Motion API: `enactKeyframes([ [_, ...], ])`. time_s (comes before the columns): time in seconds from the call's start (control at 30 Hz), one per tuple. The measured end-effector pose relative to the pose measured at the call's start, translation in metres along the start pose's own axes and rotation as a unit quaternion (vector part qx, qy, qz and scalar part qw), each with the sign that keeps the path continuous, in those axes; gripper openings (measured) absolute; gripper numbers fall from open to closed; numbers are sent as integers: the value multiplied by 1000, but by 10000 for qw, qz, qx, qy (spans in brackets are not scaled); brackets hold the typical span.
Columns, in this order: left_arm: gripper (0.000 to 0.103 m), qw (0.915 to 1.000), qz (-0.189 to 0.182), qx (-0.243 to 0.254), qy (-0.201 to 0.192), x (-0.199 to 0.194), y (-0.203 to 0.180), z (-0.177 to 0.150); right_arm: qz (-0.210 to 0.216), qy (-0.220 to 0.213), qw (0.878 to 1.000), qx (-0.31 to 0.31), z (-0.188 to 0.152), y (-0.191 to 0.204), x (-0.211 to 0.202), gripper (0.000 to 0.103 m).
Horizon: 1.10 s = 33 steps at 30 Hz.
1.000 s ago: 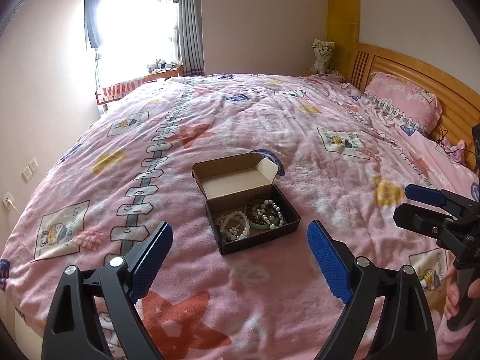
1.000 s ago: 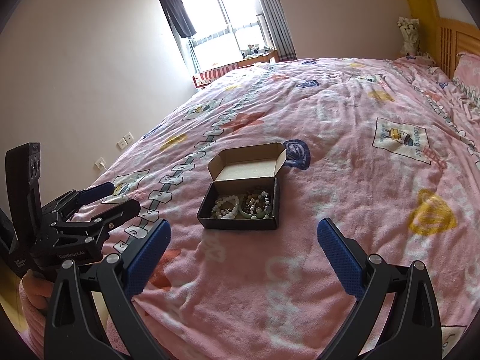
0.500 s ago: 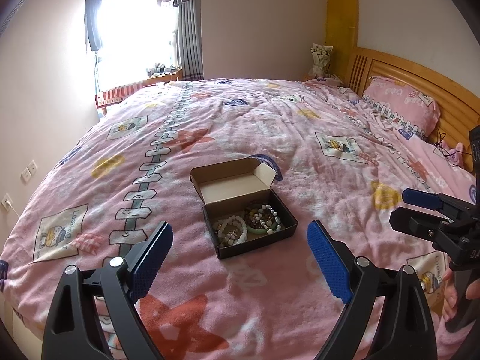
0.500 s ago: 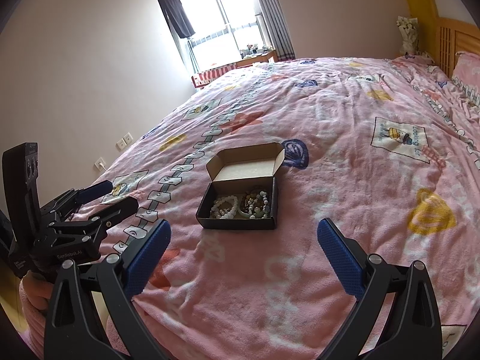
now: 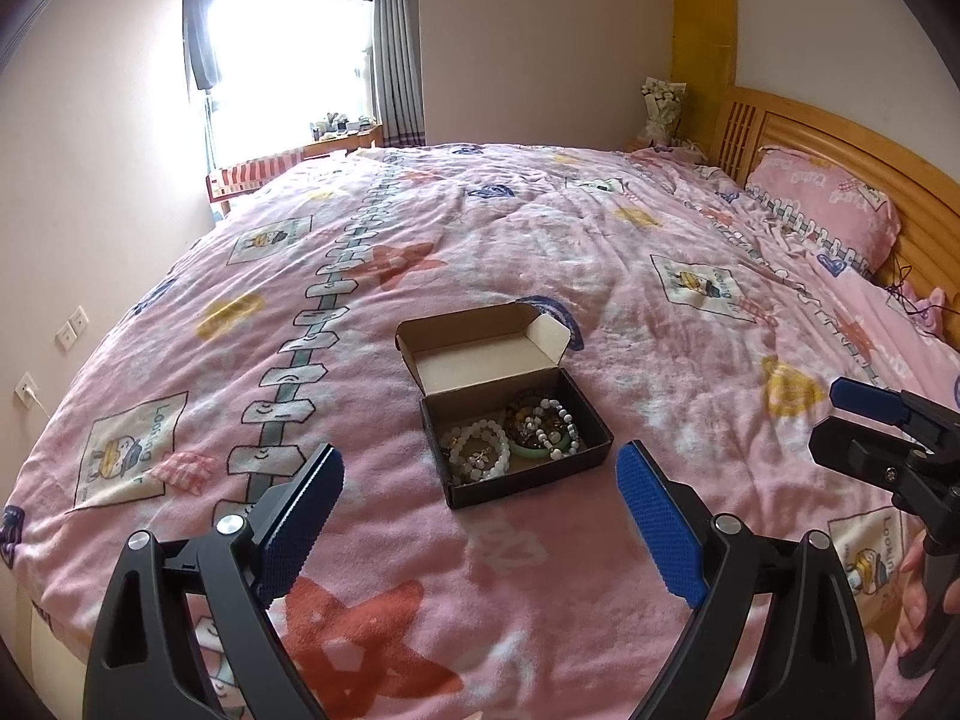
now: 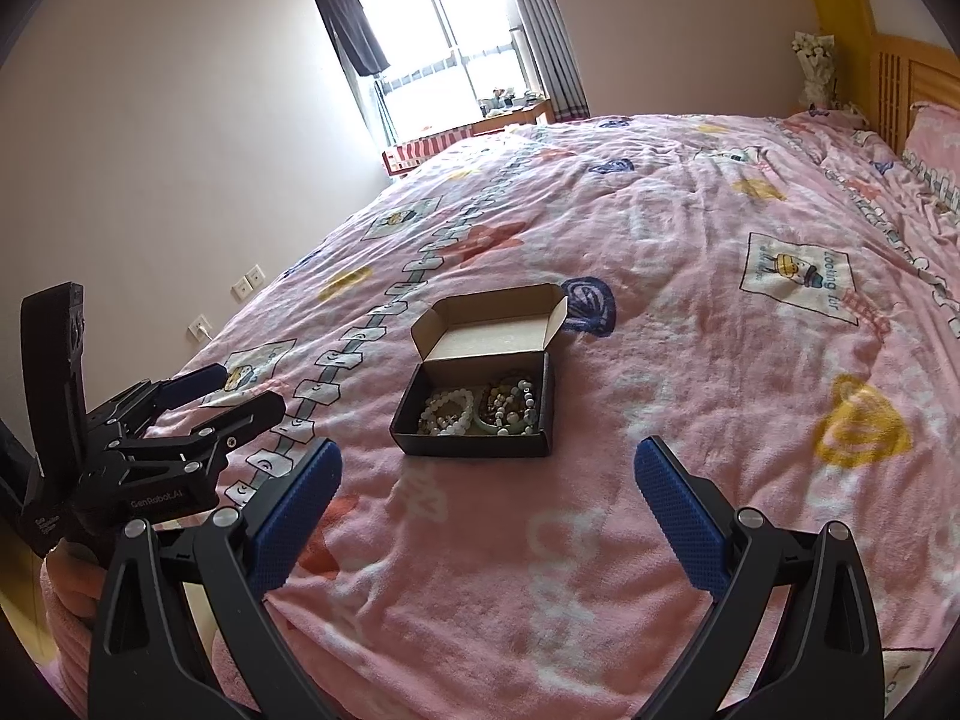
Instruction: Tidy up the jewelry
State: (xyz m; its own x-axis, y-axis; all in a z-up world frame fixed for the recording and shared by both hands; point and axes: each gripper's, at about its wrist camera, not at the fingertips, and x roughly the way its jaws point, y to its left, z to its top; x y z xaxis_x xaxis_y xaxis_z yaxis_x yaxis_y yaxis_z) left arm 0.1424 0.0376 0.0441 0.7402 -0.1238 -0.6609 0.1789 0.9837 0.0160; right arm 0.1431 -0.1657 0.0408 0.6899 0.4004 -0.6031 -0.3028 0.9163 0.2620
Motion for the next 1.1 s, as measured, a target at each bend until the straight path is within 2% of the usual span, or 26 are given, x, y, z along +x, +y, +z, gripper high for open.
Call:
enactKeyframes([
  [0.33, 94, 9998, -177, -15, 6, 0, -2, -2, 0, 23, 10000, 24, -1, -2, 2, 96],
  [1.1, 94, 9998, -174, -2, -39, -5, -3, -1, -4, 27, 10000, 28, -1, -1, 2, 96],
])
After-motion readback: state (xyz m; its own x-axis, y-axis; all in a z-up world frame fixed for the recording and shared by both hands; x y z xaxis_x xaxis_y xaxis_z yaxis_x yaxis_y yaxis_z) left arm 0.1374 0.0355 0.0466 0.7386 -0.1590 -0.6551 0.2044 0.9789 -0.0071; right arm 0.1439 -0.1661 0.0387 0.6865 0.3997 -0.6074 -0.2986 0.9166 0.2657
